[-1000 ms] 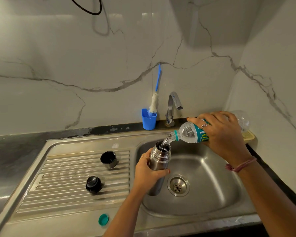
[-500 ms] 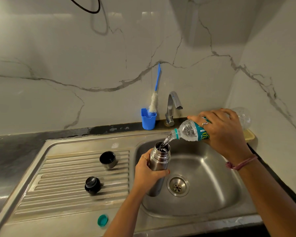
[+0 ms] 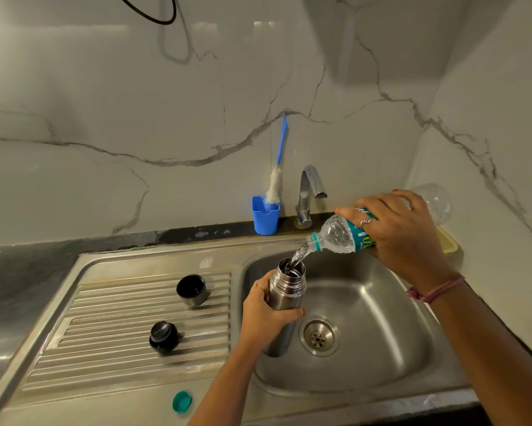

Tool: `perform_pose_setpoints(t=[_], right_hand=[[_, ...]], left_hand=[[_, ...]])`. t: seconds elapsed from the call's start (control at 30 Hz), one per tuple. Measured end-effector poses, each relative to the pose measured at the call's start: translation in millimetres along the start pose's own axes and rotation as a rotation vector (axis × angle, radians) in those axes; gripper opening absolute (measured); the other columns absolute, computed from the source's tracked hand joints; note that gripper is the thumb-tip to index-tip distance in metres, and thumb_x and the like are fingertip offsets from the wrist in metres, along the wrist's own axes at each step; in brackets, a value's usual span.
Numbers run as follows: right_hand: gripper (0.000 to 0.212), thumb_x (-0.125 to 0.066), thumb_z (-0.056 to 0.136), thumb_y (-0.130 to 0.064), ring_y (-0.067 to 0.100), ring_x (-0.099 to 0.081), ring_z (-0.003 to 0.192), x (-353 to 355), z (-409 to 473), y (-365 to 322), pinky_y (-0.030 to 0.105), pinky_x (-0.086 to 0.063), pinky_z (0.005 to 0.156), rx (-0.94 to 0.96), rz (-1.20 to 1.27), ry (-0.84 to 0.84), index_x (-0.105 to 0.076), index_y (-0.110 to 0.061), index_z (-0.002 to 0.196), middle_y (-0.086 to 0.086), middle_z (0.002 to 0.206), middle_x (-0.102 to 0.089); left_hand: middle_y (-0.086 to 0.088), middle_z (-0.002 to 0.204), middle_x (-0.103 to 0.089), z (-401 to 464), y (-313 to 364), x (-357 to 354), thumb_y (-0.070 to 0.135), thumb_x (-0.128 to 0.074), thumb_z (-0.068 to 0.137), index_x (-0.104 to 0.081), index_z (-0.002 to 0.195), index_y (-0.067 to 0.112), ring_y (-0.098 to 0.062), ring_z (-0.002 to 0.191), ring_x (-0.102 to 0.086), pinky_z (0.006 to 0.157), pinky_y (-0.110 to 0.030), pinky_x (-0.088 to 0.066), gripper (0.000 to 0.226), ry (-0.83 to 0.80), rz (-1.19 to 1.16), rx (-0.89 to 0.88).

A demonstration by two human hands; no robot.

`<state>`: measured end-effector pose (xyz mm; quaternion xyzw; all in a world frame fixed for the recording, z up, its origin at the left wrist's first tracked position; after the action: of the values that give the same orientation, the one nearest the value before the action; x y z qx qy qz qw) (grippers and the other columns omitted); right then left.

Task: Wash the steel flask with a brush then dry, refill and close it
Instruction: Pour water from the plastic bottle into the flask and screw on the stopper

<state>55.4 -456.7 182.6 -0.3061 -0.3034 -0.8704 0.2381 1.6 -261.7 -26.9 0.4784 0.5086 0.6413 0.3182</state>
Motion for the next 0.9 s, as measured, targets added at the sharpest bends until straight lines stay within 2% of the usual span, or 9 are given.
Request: perform_pose_setpoints(t=[0.27,0.53,0.73,0.83,0.9], right_hand=[[0.075,-0.092,0.053,-0.027,0.034,-0.062,0.097,1,3,3,0.050,-0.043,0.090,0.034,-0.009,0.005,-0.063,-0.018,0.122,0.012,0.109,-0.066],[0.074,-0.090,0.057,-0.031,0.034,-0.062,0.101,1,8,1,0.050,-0.043,0.091,0.071,-0.031,-0.020,-0.062,-0.018,0.124,0.013,0.111,-0.066],[0.069,-0.087,0.062,-0.023,0.034,-0.061,0.100,4,12,-2,0.050,-0.042,0.092,0.116,-0.045,0.000,-0.060,-0.019,0.125,0.014,0.110,-0.065],[0.073,-0.089,0.059,-0.023,0.034,-0.061,0.100,4,14,-4,0.051,-0.042,0.092,0.138,-0.045,-0.004,-0.059,-0.019,0.125,0.014,0.111,-0.064],[0.075,-0.090,0.057,-0.025,0.033,-0.061,0.101,6,16,-5,0.051,-0.042,0.093,0.151,-0.047,-0.006,-0.058,-0.020,0.125,0.014,0.111,-0.064]], left_hand=[[0.015,0.118,-0.063,0,2,-2,0.017,-0.095,0.055,-0.047,0.114,0.051,0.000,0.106,-0.061,0.090,-0.021,-0.051,0.084,-0.005,0.017,0.000],[0.016,0.118,-0.063,0,1,-3,0.017,-0.095,0.056,-0.047,0.113,0.053,0.000,0.106,-0.060,0.088,-0.019,-0.050,0.083,-0.008,0.024,0.005],[0.018,0.117,-0.062,1,0,-5,0.017,-0.095,0.055,-0.047,0.113,0.053,0.004,0.104,-0.059,0.088,-0.019,-0.050,0.084,-0.014,0.020,0.003],[0.014,0.119,-0.065,2,0,-5,0.018,-0.095,0.054,-0.049,0.117,0.050,0.000,0.105,-0.062,0.091,-0.026,-0.054,0.085,-0.019,0.009,0.002],[0.014,0.119,-0.064,2,1,-5,0.018,-0.095,0.054,-0.048,0.117,0.050,0.001,0.104,-0.062,0.089,-0.022,-0.053,0.085,-0.024,0.014,-0.005]])
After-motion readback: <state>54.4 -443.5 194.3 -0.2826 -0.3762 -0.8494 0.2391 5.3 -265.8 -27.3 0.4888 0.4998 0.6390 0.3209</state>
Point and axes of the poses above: each hand's wrist, its own z-axis towards the middle knuckle, its own x-axis out of the back of the hand, y = z × x, the point moved 9 cm from there along z, towards the middle knuckle
